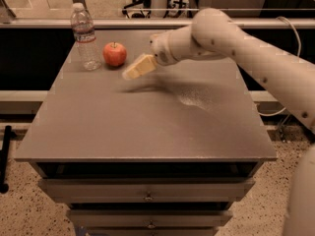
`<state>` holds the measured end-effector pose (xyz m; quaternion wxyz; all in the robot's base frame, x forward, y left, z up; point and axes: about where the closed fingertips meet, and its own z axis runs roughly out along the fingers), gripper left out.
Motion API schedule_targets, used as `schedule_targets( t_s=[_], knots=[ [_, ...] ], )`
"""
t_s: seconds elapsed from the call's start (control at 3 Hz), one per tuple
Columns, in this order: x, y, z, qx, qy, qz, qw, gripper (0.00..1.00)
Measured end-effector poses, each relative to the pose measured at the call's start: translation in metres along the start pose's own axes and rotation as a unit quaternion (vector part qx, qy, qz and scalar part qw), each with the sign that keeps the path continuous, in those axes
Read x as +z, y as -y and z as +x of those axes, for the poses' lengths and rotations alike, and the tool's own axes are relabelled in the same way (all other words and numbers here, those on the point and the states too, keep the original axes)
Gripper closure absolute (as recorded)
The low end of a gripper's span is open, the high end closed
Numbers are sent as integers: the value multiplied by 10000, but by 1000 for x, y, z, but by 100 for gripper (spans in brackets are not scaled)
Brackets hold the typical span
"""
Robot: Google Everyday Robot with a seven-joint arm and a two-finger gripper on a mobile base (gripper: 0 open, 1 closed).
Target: Move apple near water bottle
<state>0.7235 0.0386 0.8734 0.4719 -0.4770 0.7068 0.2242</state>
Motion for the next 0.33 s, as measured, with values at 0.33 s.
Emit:
schedule_targets(
  t_s=[0.33],
  knots=[
    [-69, 8, 15, 16, 329, 251, 9991, 0]
  ],
)
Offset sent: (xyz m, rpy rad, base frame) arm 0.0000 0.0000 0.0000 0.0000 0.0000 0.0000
